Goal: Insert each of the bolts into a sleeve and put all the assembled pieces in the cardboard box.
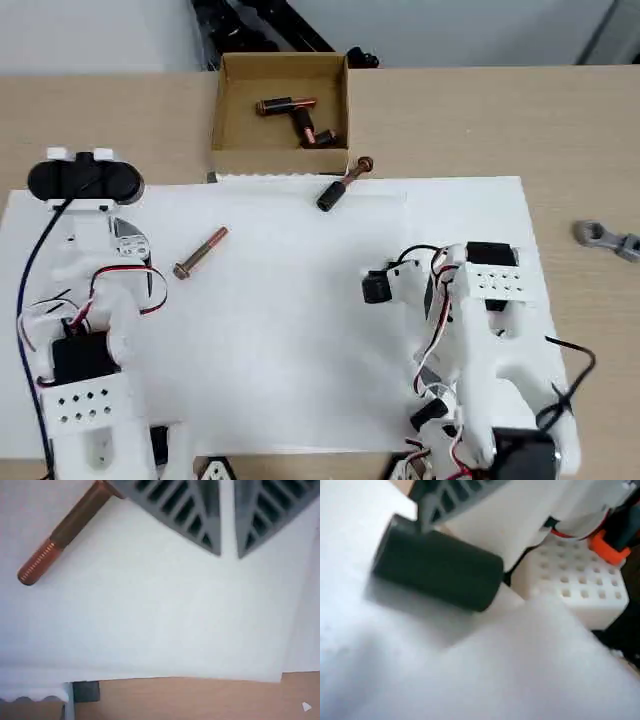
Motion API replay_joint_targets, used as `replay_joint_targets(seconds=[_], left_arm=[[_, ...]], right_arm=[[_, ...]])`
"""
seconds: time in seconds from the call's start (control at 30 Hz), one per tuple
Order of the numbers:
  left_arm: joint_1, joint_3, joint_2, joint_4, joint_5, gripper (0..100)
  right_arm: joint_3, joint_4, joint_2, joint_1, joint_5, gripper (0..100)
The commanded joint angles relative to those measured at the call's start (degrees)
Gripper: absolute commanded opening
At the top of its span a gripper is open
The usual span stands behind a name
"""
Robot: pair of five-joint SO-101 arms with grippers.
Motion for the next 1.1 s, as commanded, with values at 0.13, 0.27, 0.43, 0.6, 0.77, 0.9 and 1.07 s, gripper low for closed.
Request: replay_joint_targets(seconds=[0.13,0.27,0.43,0.6,0.77,0.9,1.07], left_arm=[[0.3,-2.9,0.2,0.2,-0.4,1],[0.3,-2.9,0.2,-0.1,-0.4,1],[0.3,-2.9,0.2,-0.1,-1.9,1],[0.3,-2.9,0.2,-0.1,-1.9,1],[0.3,-2.9,0.2,-0.1,-1.9,1],[0.3,-2.9,0.2,-0.1,-1.9,1],[0.3,-2.9,0.2,-0.1,-1.9,1]], right_arm=[[0.2,1.4,-11.3,-0.8,2.8,19.7],[0.6,1.3,-10.8,-2.1,3.7,19.7],[0.4,1.2,-5.4,-1.7,5.5,23.0],[0.4,1.3,-3.0,-1.7,6.6,31.0],[0.5,1.5,-2.6,-1.6,6.6,36.6],[0.8,1.5,-2.5,-2.0,7.2,37.4],[2.0,1.4,-2.2,-2.0,10.1,35.7]])
